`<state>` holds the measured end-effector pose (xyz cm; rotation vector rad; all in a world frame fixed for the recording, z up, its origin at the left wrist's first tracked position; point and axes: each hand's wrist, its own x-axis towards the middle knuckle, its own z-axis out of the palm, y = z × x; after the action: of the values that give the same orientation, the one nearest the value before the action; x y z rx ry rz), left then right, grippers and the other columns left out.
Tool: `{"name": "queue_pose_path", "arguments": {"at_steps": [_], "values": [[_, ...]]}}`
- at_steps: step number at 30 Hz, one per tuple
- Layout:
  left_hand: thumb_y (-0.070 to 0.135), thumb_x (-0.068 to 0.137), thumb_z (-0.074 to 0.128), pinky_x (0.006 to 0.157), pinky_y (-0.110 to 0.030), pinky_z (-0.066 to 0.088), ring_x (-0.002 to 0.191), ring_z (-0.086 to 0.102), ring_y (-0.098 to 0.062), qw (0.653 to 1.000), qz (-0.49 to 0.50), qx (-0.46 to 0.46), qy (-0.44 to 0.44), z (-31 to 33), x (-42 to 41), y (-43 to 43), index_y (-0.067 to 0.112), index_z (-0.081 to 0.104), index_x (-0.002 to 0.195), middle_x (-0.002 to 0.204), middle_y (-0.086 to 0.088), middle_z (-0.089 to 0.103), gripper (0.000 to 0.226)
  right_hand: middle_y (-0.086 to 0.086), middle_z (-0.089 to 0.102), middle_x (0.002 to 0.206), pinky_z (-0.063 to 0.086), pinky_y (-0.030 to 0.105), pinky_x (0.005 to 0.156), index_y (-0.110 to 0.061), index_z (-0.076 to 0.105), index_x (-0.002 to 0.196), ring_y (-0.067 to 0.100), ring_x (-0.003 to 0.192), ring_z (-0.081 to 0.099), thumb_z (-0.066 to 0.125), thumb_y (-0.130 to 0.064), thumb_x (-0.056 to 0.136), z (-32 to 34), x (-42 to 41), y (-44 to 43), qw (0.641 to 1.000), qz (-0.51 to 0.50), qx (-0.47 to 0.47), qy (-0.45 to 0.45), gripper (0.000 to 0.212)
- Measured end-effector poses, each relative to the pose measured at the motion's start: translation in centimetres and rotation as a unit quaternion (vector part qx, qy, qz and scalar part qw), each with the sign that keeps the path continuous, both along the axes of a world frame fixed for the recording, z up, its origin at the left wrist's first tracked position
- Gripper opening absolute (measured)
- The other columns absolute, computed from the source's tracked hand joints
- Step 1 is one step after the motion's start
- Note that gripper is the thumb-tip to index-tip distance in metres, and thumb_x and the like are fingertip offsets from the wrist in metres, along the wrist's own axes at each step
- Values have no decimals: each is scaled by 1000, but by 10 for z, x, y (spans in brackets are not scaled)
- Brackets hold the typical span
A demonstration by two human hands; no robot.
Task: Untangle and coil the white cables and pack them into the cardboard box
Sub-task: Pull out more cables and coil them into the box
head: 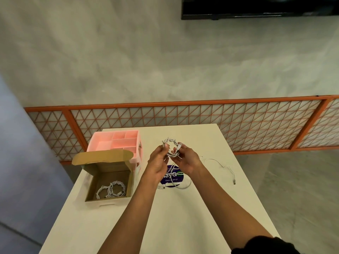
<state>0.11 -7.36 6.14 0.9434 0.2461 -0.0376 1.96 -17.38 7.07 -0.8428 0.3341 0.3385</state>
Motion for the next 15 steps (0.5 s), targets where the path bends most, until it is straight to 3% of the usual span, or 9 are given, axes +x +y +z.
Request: {"name": "queue_pose_path", "arguments": {"at_steps": [3, 5, 8, 10, 15], "values": [[16, 95, 53, 77, -18, 41, 87, 58, -9, 996, 12, 88, 21, -4, 2, 2, 10, 64, 92, 90, 1, 67, 13, 12, 61, 86, 51, 31, 71, -5, 58, 108, 23, 77, 58, 31, 6, 94, -1, 4, -6, 996, -4, -83, -14, 32], [16, 96, 53, 77, -16, 42, 90, 57, -9, 994, 23, 104, 21, -6, 2, 4, 5, 64, 105, 95, 1, 65, 18, 14, 62, 94, 51, 30, 74, -4, 57, 117, 24, 82, 60, 36, -2, 95, -1, 6, -9, 993, -2, -118, -26, 30], [18, 97, 50, 83, -16, 43, 104, 57, -14, 990, 25, 142, 5, -10, 5, 6, 2, 62, 118, 112, -3, 64, 29, 16, 63, 105, 51, 31, 83, -1, 57, 119, 28, 94, 61, 39, -8, 97, -2, 6, -13, 989, 2, -137, -57, 29], [21, 99, 47, 83, -17, 44, 109, 55, -16, 986, 30, 166, 7, -12, 6, 5, 4, 63, 119, 118, -5, 62, 31, 17, 62, 109, 52, 29, 81, -3, 57, 116, 27, 95, 61, 35, -6, 99, -3, 5, -17, 982, 0, -172, -81, 28], [18, 101, 42, 74, -18, 46, 92, 57, -16, 976, 44, 212, 31, -12, 8, 7, 3, 64, 114, 110, -8, 63, 29, 17, 64, 97, 56, 22, 71, 1, 60, 113, 19, 79, 64, 48, 7, 92, -7, 3, -27, 968, 7, -222, -119, 26]]}}
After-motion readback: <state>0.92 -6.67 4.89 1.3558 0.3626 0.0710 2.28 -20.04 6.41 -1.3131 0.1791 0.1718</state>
